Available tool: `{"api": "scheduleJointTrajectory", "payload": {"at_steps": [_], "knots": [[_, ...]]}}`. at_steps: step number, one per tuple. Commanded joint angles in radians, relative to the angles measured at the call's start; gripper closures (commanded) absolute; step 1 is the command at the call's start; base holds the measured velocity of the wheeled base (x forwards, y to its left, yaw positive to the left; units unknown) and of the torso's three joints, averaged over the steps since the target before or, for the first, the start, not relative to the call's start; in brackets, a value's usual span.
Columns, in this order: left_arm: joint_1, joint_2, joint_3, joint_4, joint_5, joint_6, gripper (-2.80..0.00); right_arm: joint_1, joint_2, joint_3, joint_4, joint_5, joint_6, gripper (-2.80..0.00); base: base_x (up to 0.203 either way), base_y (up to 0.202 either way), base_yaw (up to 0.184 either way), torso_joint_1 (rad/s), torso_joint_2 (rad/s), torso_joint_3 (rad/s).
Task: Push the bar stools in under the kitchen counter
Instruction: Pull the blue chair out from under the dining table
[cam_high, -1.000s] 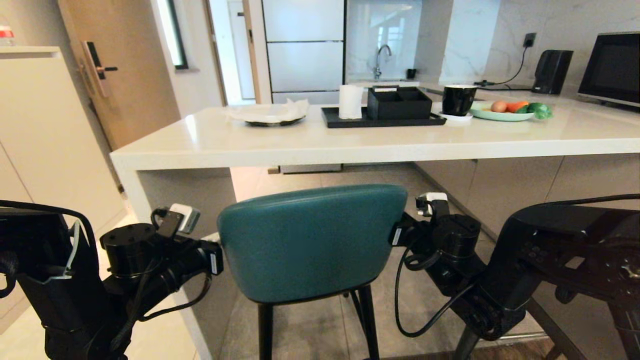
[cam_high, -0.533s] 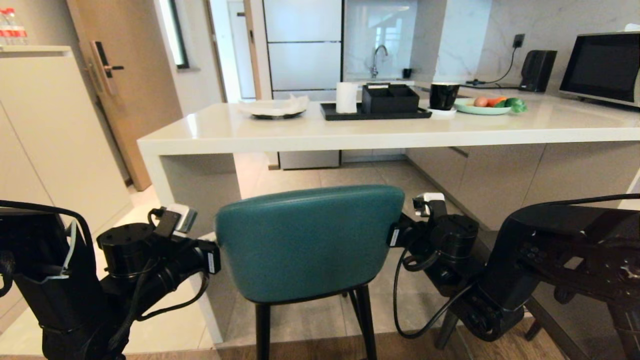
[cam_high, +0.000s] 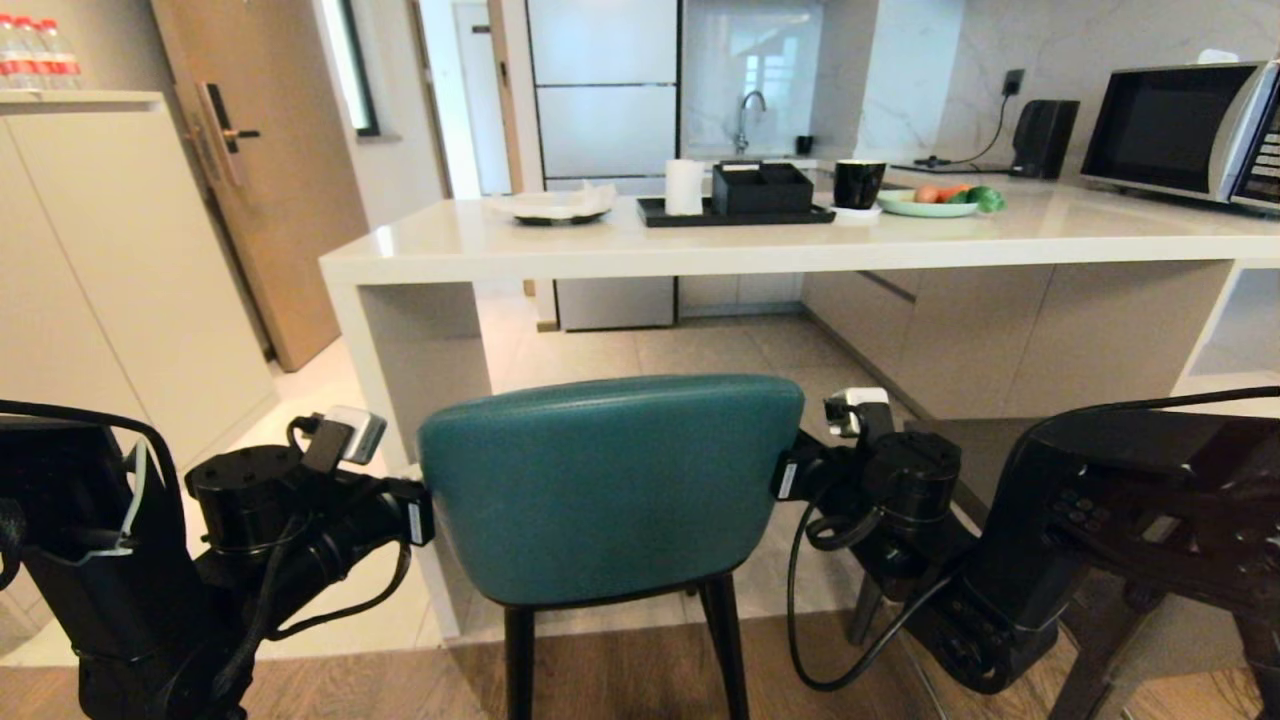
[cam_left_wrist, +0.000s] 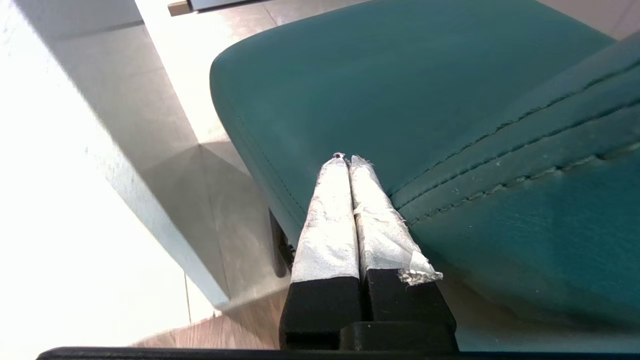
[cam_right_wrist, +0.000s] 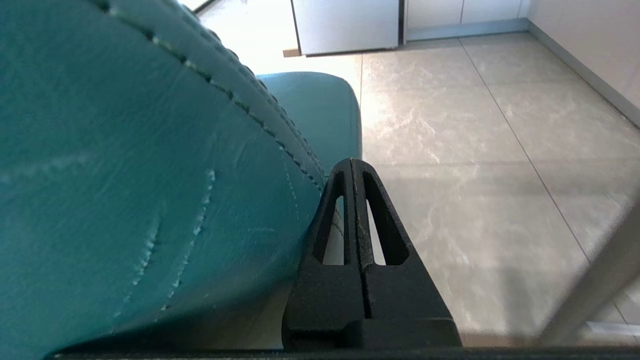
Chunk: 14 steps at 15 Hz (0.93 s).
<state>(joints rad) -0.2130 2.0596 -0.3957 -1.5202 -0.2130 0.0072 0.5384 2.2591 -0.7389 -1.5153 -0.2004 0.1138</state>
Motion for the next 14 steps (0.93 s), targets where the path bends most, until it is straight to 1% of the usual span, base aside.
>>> {"api": "scheduleJointTrajectory", "payload": {"at_steps": [1, 8, 9, 10, 11, 14], "knots": [[0.000, -0.006, 0.002, -0.010, -0.002, 0.000, 0.00, 0.006, -0.031, 0.013, -0.015, 0.001, 0.001, 0.00, -0.197, 0.000, 0.000, 0.005, 0.01, 0.002], [0.001, -0.016, 0.012, -0.010, 0.002, 0.002, 0.00, 0.006, -0.036, 0.021, -0.015, 0.001, 0.002, 0.00, -0.197, 0.000, -0.003, 0.000, 0.00, 0.002], [-0.001, -0.016, 0.007, -0.010, 0.021, 0.002, 0.00, 0.006, -0.038, 0.027, -0.015, 0.001, 0.001, 0.00, -0.187, 0.000, -0.005, 0.001, 0.00, 0.002], [-0.006, -0.018, 0.006, -0.010, 0.049, 0.002, 0.00, 0.006, -0.037, 0.037, -0.015, 0.001, 0.001, 0.00, -0.118, 0.000, -0.003, -0.002, 0.00, 0.007], [-0.006, -0.023, 0.010, -0.010, 0.061, 0.002, 0.00, 0.006, -0.040, 0.047, -0.015, 0.001, 0.000, 0.00, 0.000, 0.000, 0.000, 0.000, 0.00, 0.000], [-0.006, -0.046, 0.043, -0.010, 0.064, 0.002, 0.00, 0.022, -0.065, 0.094, -0.015, 0.002, 0.000, 0.00, 0.000, 0.000, 0.000, 0.000, 0.00, 0.000]]}}
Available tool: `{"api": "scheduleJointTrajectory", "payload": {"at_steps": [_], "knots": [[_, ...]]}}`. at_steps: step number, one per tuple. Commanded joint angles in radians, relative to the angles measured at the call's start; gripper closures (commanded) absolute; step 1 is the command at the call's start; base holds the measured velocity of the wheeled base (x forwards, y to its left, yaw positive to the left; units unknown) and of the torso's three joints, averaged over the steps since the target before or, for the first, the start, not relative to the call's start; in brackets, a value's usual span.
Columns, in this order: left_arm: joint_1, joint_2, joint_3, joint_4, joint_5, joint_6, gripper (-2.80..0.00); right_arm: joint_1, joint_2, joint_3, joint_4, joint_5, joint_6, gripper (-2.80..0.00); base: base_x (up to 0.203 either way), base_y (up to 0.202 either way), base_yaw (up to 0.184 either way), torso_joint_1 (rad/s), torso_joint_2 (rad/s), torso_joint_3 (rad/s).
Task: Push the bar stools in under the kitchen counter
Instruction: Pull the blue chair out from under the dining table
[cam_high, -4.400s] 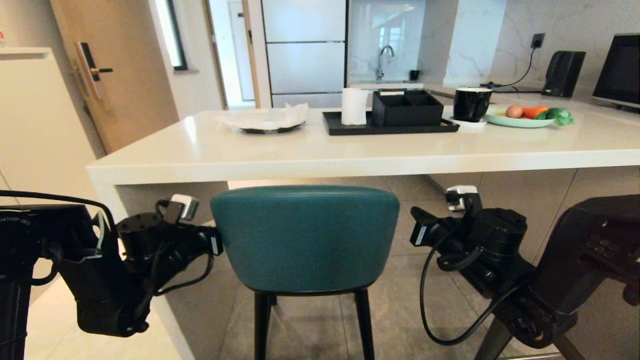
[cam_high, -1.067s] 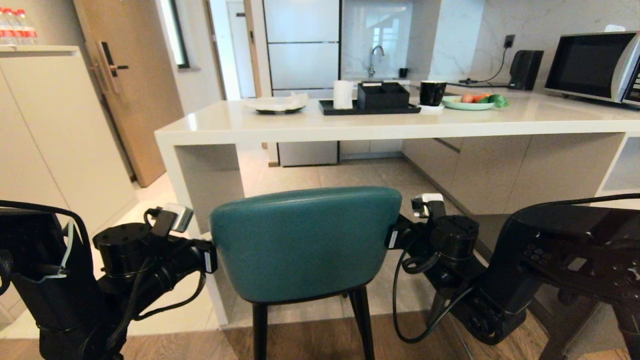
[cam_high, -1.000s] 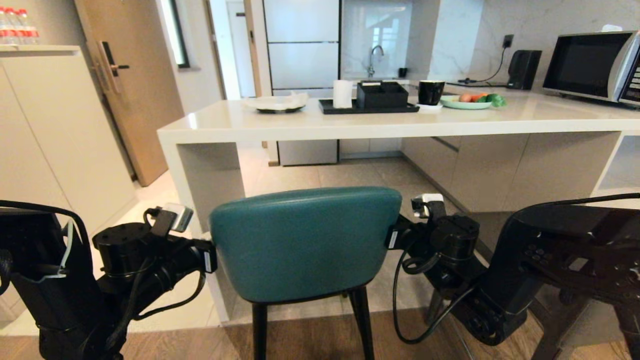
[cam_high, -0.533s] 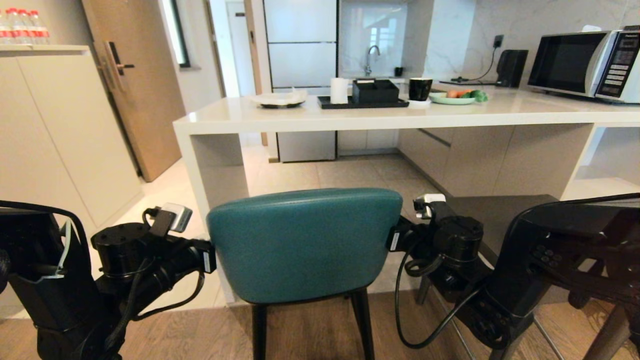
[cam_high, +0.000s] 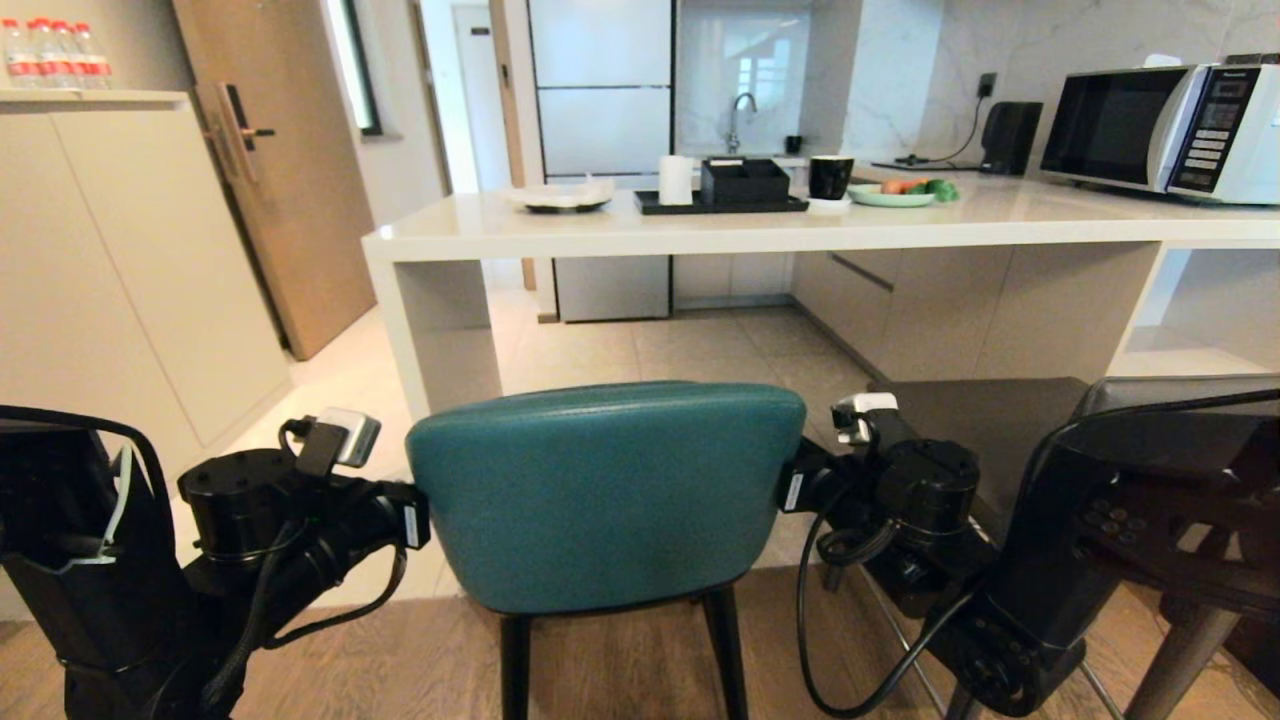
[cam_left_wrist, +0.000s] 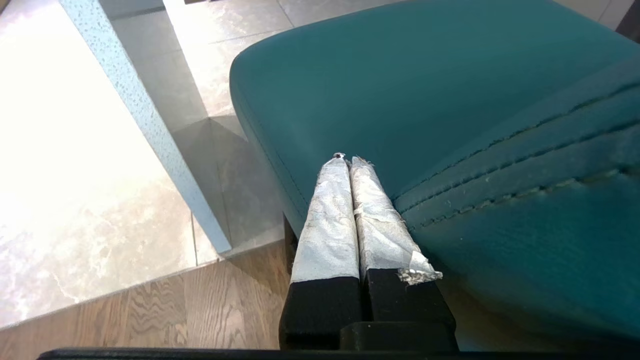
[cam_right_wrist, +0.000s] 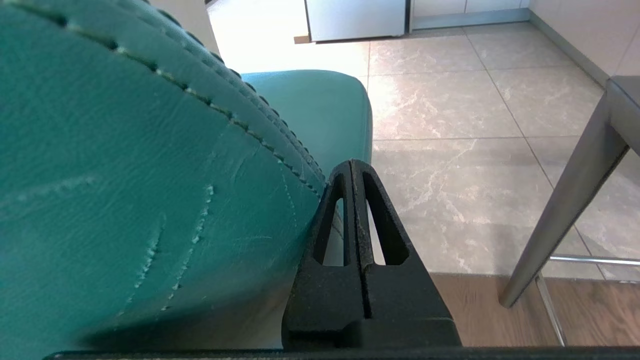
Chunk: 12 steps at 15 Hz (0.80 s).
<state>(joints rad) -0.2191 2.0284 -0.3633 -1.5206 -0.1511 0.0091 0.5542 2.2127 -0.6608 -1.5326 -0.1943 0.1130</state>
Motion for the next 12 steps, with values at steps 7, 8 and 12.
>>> {"api": "scheduleJointTrajectory", "payload": {"at_steps": [7, 8, 12], "knots": [[0.006, -0.018, 0.006, -0.009, 0.004, 0.000, 0.00, 0.035, -0.047, 0.052, 0.003, -0.004, 0.003, 0.00, 0.000, 0.000, 0.000, 0.000, 0.00, 0.000], [0.015, -0.027, 0.011, -0.009, 0.005, 0.000, 0.00, 0.032, -0.048, 0.050, 0.003, -0.004, 0.002, 0.00, 0.000, 0.000, 0.000, 0.000, 0.00, 0.000], [0.072, -0.106, 0.081, -0.009, 0.005, -0.001, 0.00, -0.050, -0.082, 0.067, 0.003, -0.001, 0.004, 0.00, 0.000, 0.000, 0.000, 0.000, 0.00, 0.000]]}}
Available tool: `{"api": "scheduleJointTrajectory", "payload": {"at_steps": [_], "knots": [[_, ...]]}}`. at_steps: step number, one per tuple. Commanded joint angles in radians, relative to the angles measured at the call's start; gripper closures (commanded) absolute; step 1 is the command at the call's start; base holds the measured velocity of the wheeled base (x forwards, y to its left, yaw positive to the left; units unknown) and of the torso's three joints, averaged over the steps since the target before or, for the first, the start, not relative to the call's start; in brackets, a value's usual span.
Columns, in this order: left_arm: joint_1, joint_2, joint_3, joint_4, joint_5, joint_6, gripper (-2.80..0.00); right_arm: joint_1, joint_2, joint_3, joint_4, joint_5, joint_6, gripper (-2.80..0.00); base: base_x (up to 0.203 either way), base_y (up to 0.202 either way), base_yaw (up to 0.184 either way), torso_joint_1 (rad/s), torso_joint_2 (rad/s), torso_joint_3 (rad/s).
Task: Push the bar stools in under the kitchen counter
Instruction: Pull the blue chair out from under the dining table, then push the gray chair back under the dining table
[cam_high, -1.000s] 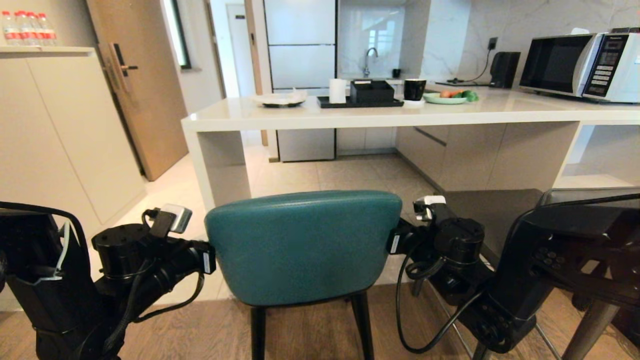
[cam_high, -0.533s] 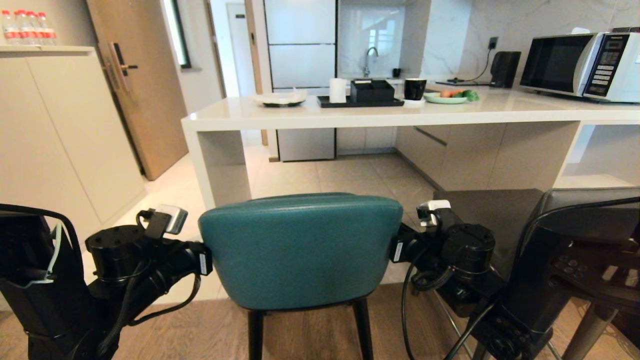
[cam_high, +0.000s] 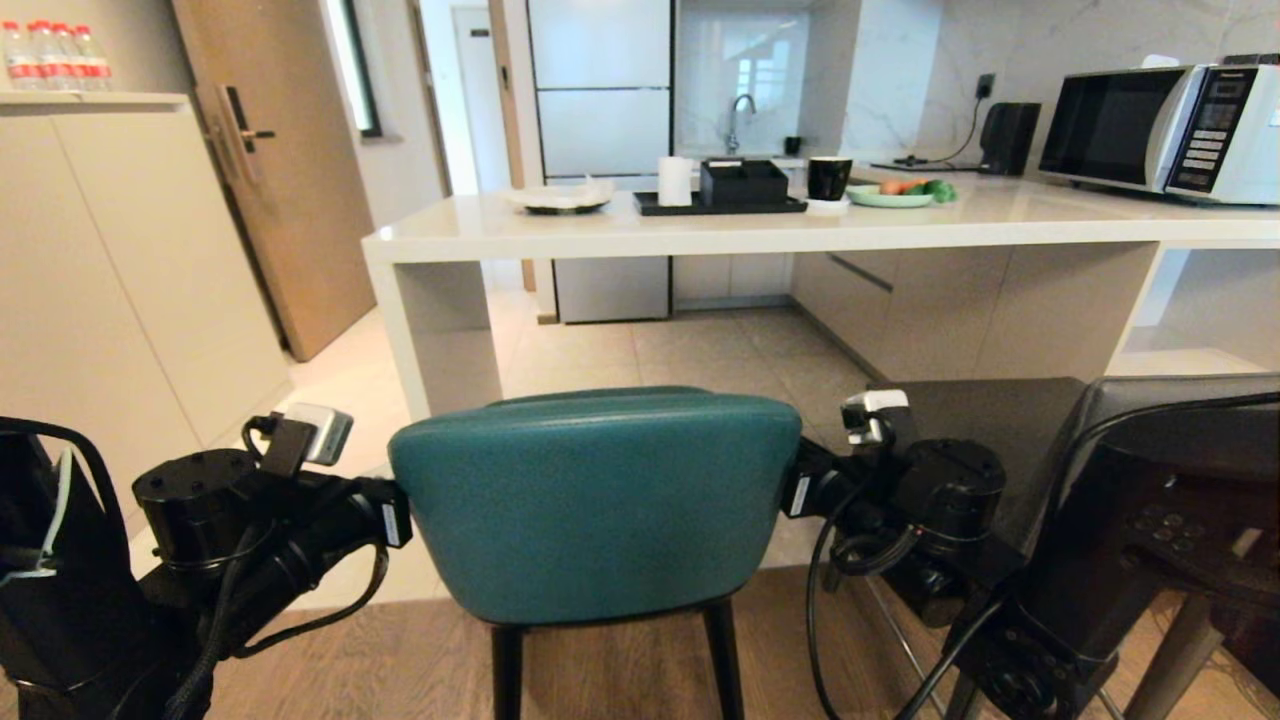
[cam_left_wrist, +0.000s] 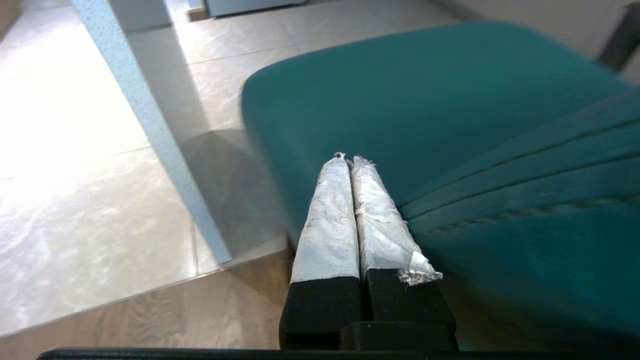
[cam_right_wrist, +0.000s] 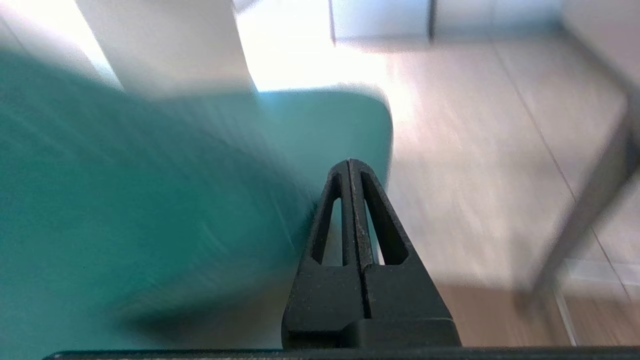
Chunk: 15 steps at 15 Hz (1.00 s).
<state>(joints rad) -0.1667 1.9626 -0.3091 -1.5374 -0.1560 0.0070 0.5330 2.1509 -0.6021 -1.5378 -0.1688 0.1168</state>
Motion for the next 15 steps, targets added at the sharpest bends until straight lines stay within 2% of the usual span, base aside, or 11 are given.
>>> {"api": "scheduleJointTrajectory", "payload": {"at_steps": [1, 6, 9, 12, 14, 15], "knots": [[0.044, -0.057, 0.049, 0.007, 0.009, 0.000, 0.00, -0.049, -0.040, 0.019, 0.008, -0.021, 0.001, 0.00, 0.000, 0.000, 0.000, 0.000, 0.00, 0.000], [0.117, -0.134, 0.137, 0.007, -0.003, -0.011, 0.00, -0.099, -0.151, 0.153, 0.008, -0.019, -0.001, 0.00, 0.000, 0.000, 0.000, 0.000, 0.00, 0.000], [0.172, -0.214, 0.168, 0.007, -0.024, -0.040, 0.00, -0.181, -0.231, 0.190, 0.008, -0.020, -0.016, 0.00, 0.000, 0.000, 0.000, 0.000, 0.00, 0.000], [0.263, -0.348, 0.151, 0.007, -0.153, -0.068, 0.00, -0.259, -0.375, 0.188, 0.016, -0.016, -0.128, 0.00, 0.000, 0.000, 0.000, 0.000, 0.00, 0.000], [0.277, -0.455, 0.119, 0.058, -0.171, -0.070, 0.00, -0.272, -0.529, 0.168, 0.113, -0.015, -0.191, 0.00, 0.000, 0.000, 0.000, 0.000, 0.00, 0.000], [0.280, -0.532, 0.092, 0.142, -0.173, -0.071, 0.00, -0.273, -0.622, 0.142, 0.202, -0.015, -0.212, 0.00, 0.000, 0.000, 0.000, 0.000, 0.00, 0.000]]}}
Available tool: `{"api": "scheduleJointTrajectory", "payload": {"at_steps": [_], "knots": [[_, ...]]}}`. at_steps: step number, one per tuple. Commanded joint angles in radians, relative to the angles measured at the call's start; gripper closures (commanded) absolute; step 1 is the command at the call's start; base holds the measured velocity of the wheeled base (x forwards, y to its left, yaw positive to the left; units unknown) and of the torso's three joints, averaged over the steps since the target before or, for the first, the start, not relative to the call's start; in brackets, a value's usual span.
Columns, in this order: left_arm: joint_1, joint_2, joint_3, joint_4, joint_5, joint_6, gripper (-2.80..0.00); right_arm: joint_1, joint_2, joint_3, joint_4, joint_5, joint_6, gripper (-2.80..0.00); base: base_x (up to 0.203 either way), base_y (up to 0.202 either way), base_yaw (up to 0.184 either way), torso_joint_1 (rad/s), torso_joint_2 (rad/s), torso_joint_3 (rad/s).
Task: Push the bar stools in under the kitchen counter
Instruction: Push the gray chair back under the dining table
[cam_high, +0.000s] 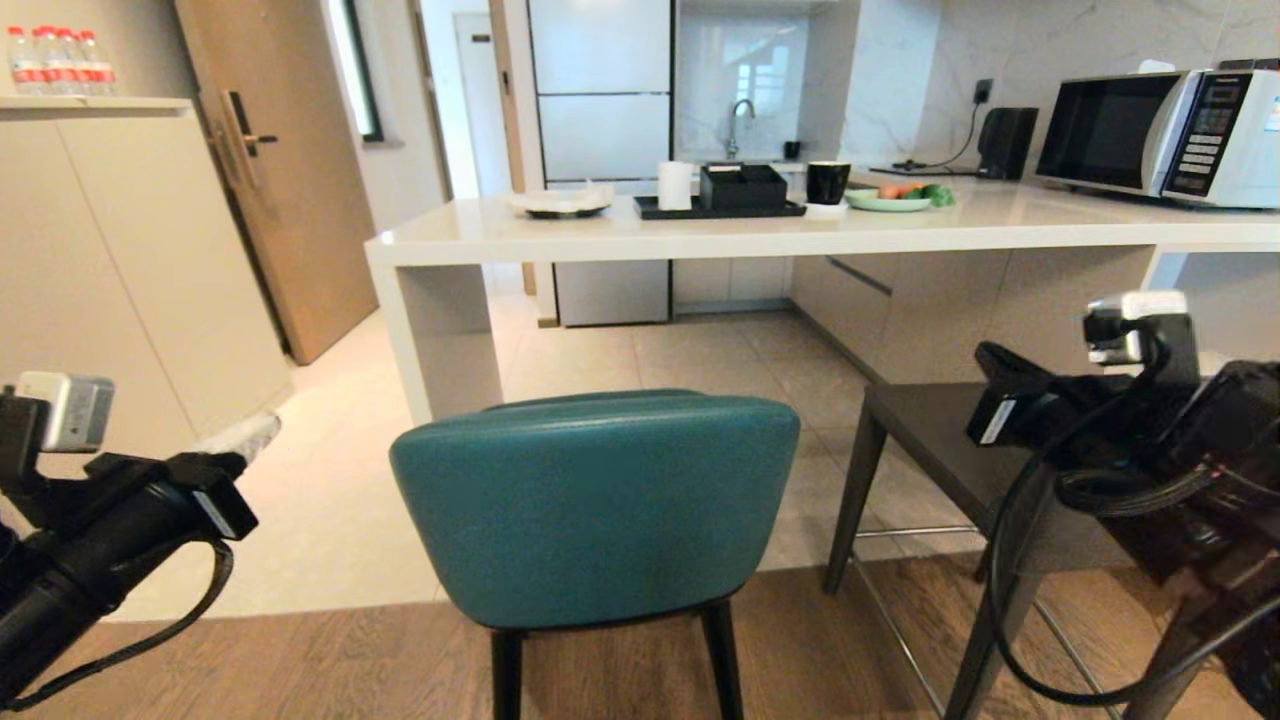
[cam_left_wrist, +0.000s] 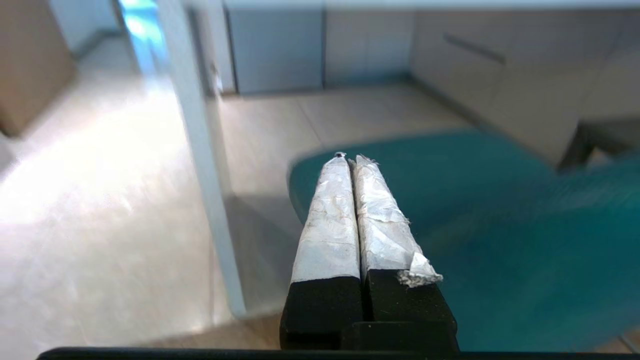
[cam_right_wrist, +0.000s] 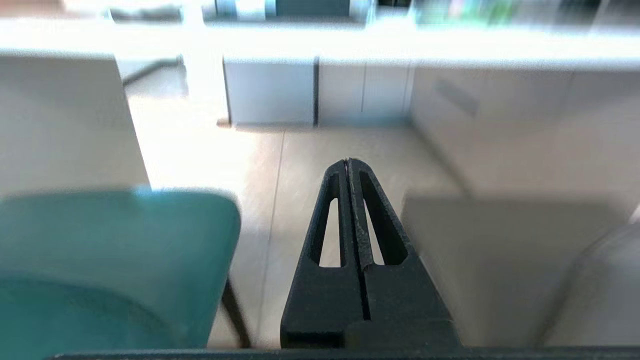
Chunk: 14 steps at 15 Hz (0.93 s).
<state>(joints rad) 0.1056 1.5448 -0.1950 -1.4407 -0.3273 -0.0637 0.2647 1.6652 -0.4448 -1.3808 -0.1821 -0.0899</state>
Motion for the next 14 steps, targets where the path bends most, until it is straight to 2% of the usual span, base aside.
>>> {"api": "scheduleJointTrajectory", "payload": {"at_steps": [1, 4, 5, 8, 12, 14], "knots": [[0.011, -0.206, -0.058, 0.167, -0.004, -0.002, 0.00, -0.005, -0.235, -0.054, 0.166, -0.004, -0.022, 0.00, 0.000, 0.000, 0.000, 0.000, 0.00, 0.000], [0.016, -0.490, -0.178, 0.606, -0.012, -0.020, 0.00, -0.010, -0.502, -0.200, 0.608, -0.061, -0.048, 0.00, 0.000, 0.000, 0.000, 0.000, 0.00, 0.000], [0.017, -0.575, -0.209, 0.722, -0.016, -0.039, 0.00, -0.016, -0.572, -0.234, 0.705, -0.083, -0.053, 0.00, 0.000, 0.000, 0.000, 0.000, 0.00, 0.000], [0.018, -0.791, -0.290, 0.976, -0.058, -0.083, 0.00, -0.094, -0.769, -0.284, 0.913, -0.107, -0.062, 0.00, 0.000, 0.000, 0.000, 0.000, 0.00, 0.000], [-0.001, -1.023, -0.442, 1.337, -0.178, -0.098, 0.00, -0.226, -1.022, -0.334, 1.195, -0.102, -0.082, 0.00, 0.000, 0.000, 0.000, 0.000, 0.00, 0.000], [-0.061, -1.104, -0.498, 1.477, -0.225, -0.099, 0.00, -0.304, -1.136, -0.347, 1.295, -0.038, -0.098, 0.00, 0.000, 0.000, 0.000, 0.000, 0.00, 0.000]]}}
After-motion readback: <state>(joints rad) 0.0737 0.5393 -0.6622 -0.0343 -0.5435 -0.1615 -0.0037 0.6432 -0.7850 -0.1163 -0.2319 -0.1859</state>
